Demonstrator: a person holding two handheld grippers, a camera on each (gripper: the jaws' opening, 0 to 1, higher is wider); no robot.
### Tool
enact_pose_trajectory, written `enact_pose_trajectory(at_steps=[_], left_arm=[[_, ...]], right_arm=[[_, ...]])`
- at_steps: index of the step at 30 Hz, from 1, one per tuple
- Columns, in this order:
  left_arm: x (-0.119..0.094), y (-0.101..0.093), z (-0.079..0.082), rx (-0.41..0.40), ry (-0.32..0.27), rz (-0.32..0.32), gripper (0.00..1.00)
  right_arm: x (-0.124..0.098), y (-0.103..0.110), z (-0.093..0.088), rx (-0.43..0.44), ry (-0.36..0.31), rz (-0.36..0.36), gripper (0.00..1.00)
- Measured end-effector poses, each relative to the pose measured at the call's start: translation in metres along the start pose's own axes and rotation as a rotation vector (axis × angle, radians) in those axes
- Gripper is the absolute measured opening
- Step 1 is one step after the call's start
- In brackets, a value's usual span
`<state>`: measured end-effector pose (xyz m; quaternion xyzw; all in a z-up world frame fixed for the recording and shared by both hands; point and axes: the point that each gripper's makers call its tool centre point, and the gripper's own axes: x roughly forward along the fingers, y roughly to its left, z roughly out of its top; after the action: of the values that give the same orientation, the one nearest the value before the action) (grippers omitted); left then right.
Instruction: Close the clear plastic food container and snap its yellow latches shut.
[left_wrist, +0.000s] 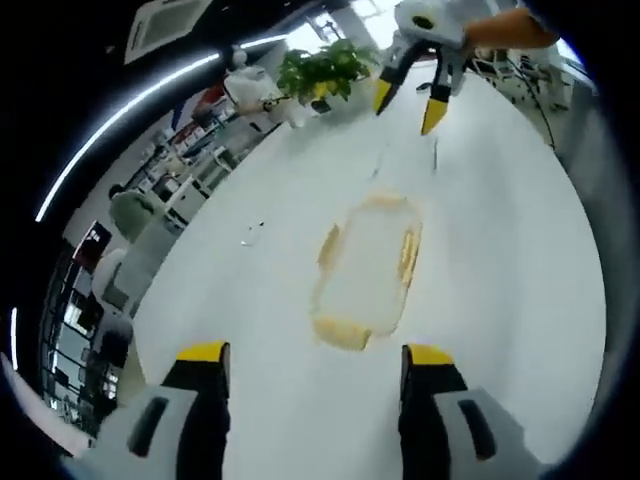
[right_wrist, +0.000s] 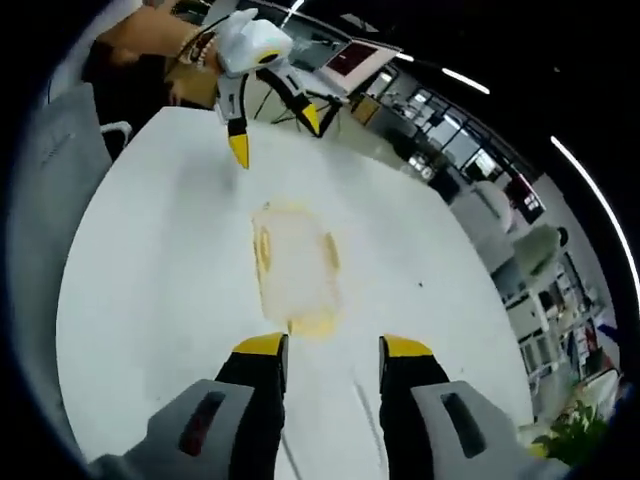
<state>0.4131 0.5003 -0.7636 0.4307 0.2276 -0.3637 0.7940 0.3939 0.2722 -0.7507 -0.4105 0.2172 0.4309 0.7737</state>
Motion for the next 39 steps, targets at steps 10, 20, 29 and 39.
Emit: enact_pose_trajectory(at_steps=[10,20,29,39], left_arm=[[0.043,-0.001,0.007,0.055,-0.006,-0.109,0.63],[0.07,-0.016,-0.003,0.111,0.047,-0.257,0.63],[0.078,-0.019,-0.002,0.119,0.053,-0.343,0.61],[0.08,-0.028,-0.003,0.11,0.079,-0.464,0.51]], right_arm=[[0.041,-0.006,-0.002,-0.057,0.04,0.119,0.42],[0.07,0.001,-0.013,-0.063,0.096,0.247,0.44],[0.09,0.017,-0.03,-0.126,0.172,0.366,0.5],[0.097,0.023,-0.026,-0.109,0.182,0.446,0.38]])
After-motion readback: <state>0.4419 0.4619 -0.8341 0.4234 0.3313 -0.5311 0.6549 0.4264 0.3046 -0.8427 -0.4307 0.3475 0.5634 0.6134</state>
